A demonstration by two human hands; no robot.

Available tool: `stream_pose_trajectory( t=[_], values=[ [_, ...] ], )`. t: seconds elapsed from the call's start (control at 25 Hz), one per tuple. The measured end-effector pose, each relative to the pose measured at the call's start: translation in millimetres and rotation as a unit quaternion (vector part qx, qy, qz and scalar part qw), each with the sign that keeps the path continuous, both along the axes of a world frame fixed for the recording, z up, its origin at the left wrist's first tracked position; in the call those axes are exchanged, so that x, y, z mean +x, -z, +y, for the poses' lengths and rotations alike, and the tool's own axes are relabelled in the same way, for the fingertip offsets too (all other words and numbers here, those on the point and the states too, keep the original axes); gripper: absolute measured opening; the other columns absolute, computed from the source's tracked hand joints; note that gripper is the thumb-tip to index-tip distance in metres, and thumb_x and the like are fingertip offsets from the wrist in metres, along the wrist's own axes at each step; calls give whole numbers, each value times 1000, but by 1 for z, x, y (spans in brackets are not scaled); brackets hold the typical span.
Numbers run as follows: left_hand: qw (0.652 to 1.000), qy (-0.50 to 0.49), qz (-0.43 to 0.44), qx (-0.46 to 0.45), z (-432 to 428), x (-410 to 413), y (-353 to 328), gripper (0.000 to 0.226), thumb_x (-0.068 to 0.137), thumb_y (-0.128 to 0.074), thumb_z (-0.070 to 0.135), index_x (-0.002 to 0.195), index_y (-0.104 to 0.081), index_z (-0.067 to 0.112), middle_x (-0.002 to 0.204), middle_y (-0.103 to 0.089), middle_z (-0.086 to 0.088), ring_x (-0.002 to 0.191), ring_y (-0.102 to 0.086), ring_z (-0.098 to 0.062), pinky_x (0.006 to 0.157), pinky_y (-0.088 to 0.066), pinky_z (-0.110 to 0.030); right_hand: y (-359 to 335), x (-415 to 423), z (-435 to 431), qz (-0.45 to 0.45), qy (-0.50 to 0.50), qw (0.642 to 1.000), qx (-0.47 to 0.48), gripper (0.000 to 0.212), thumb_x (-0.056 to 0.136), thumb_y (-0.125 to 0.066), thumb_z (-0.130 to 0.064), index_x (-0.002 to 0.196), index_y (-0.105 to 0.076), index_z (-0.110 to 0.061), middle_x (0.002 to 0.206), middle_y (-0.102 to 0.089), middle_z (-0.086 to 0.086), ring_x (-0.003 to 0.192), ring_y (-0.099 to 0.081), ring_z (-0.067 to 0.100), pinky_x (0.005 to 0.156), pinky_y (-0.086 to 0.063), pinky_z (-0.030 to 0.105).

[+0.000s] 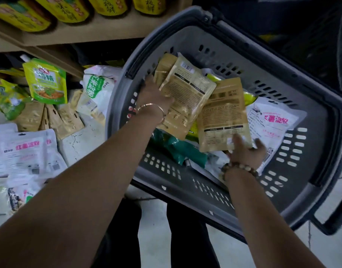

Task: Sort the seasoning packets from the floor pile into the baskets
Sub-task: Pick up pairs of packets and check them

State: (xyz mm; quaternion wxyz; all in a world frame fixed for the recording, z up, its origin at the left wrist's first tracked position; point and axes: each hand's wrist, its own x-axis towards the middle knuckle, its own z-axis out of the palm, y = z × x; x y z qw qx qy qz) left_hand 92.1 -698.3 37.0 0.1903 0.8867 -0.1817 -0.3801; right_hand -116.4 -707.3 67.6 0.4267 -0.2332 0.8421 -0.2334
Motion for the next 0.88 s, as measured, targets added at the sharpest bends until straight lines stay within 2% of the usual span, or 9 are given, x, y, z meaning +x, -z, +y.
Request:
stream_pose_trajectory(
  t=[0.08, 0.12, 0.2, 0.28, 0.36, 0.44, 0.6, 0.76, 0.88],
  values=[
    [992, 80, -91, -26, 13, -13, -4, 79, 78, -68, 24, 144, -24, 15, 144, -31, -15, 131, -34, -32, 105, -32, -39, -8, -9, -4, 110, -140, 980, -91, 66, 81, -70, -19, 137, -37, -10, 120, -47, 3, 107, -48, 13, 93, -46, 34],
    [981, 130, -131, -54, 18, -18, -5, 78, 79, -67, 24, 144, -26, 16, 147, -25, -14, 134, -27, -33, 108, -28, -41, -9, -10, -7, 150, -241, 947, -151, 61, 83, -67, -20, 137, -39, -8, 125, -47, 6, 113, -44, 13, 98, -43, 36],
    [956, 237, -155, -74, 16, -24, -1, 78, 82, -64, 32, 147, -20, 23, 154, -11, -12, 141, -12, -32, 114, -19, -46, -4, -6, -19, 194, -445, 849, -211, 48, 91, -52, -28, 134, -45, -8, 135, -46, 12, 123, -37, 18, 102, -36, 40],
    [945, 287, -147, -53, 3, -24, 7, 82, 88, -54, 42, 149, 0, 30, 157, 7, -7, 144, 5, -30, 114, -8, -51, 11, 5, -35, 216, -581, 768, -164, 48, 96, -40, -34, 140, -39, -17, 149, -32, 12, 138, -24, 28, 111, -22, 47],
    [943, 299, -145, -29, -13, -25, 17, 77, 92, -42, 50, 147, 9, 34, 156, 16, -4, 143, 14, -30, 112, -4, -57, 30, 15, -47, 259, -642, 717, -82, 52, 97, -33, -40, 146, -25, -27, 157, -12, 4, 144, -3, 25, 114, -7, 51],
    [933, 333, -140, 8, -16, -28, 26, 70, 92, -33, 56, 146, 10, 40, 155, 20, -1, 142, 15, -33, 109, -7, -61, 46, 17, -44, 286, -655, 698, -45, 56, 95, -32, -45, 148, -17, -31, 158, -3, 0, 144, 4, 22, 112, -9, 53],
    [933, 346, -97, 39, 9, -40, 36, 63, 92, -23, 60, 143, 13, 47, 155, 19, 4, 142, 10, -32, 108, -15, -60, 54, 12, -21, 302, -658, 688, -56, 59, 93, -31, -51, 147, -18, -32, 158, -4, 1, 144, 3, 23, 105, -23, 52],
    [930, 353, -73, 74, 42, -48, 38, 64, 93, -21, 60, 140, 20, 47, 153, 27, 5, 143, 12, -28, 110, -15, -57, 50, 1, 20, 295, -665, 686, -32, 62, 91, -24, -53, 148, -9, -34, 158, 4, -3, 143, 8, 20, 108, -17, 52],
    [926, 361, -67, 92, 59, -52, 42, 68, 92, -22, 60, 136, 27, 48, 151, 31, 4, 143, 14, -28, 111, -12, -57, 53, -4, 43, 285, -671, 685, -8, 65, 89, -20, -56, 148, 0, -35, 150, 22, -9, 141, 13, 18, 109, -14, 50]
  ],
)
